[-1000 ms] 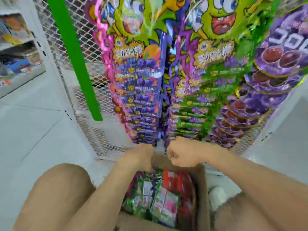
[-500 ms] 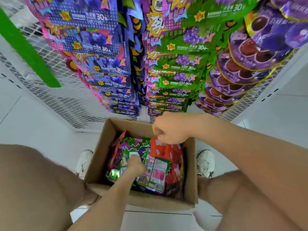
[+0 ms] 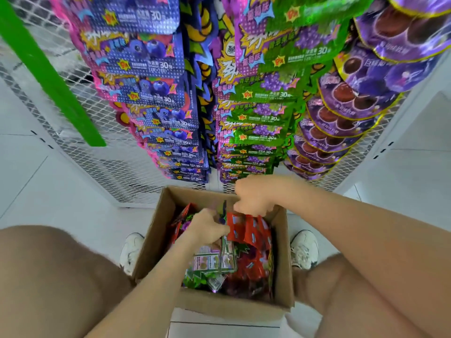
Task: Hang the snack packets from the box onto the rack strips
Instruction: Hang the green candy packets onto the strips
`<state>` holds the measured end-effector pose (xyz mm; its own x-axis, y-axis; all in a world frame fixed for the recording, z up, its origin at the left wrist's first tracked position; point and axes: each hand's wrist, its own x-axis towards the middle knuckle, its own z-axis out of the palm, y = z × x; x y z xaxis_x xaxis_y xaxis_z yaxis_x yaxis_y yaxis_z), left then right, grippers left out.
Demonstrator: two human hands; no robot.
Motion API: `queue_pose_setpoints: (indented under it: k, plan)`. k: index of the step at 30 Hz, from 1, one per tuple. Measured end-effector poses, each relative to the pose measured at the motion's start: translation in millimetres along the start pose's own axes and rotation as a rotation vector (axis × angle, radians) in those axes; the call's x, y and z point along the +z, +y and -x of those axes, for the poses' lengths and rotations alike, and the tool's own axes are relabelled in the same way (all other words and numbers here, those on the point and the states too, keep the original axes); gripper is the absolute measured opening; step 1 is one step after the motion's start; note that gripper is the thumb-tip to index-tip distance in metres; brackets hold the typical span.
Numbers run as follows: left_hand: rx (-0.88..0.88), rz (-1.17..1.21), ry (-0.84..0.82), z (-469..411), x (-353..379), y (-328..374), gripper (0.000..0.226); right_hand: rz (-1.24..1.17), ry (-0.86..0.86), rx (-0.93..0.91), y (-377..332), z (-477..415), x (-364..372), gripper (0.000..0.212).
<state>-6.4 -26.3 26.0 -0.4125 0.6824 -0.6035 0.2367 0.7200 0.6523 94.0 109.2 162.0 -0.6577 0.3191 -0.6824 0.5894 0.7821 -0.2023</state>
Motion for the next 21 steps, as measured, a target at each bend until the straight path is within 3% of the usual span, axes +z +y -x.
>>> queue_pose_setpoints:
  k: [4,5,7,9,11,14,17,21]
  plan:
    - [0.265,-0.127,0.029,37,-36,39,0.024,-0.264,0.149,0.127,-19,8,2,0.059]
    - [0.326,-0.181,0.056,49,-44,47,0.029,-0.367,0.195,0.149,-24,9,2,0.060]
    - [0.418,-0.255,0.088,69,-55,56,0.034,-0.667,0.219,0.179,-31,11,3,0.053]
    - [0.475,-0.310,0.038,86,-63,61,0.032,-0.860,0.190,0.173,-36,18,2,0.028]
    - [0.452,-0.360,-0.002,99,-75,62,0.038,-0.772,0.206,0.145,-39,24,1,0.013]
    - [0.393,-0.289,0.141,110,-100,59,0.055,-0.538,0.231,0.067,-41,32,2,0.012]
    - [0.393,-0.326,0.336,114,-126,54,0.046,-0.467,0.242,-0.037,-39,45,3,0.019]
    - [0.368,-0.446,0.320,125,-154,52,0.023,-0.512,0.346,-0.137,-33,58,0,0.030]
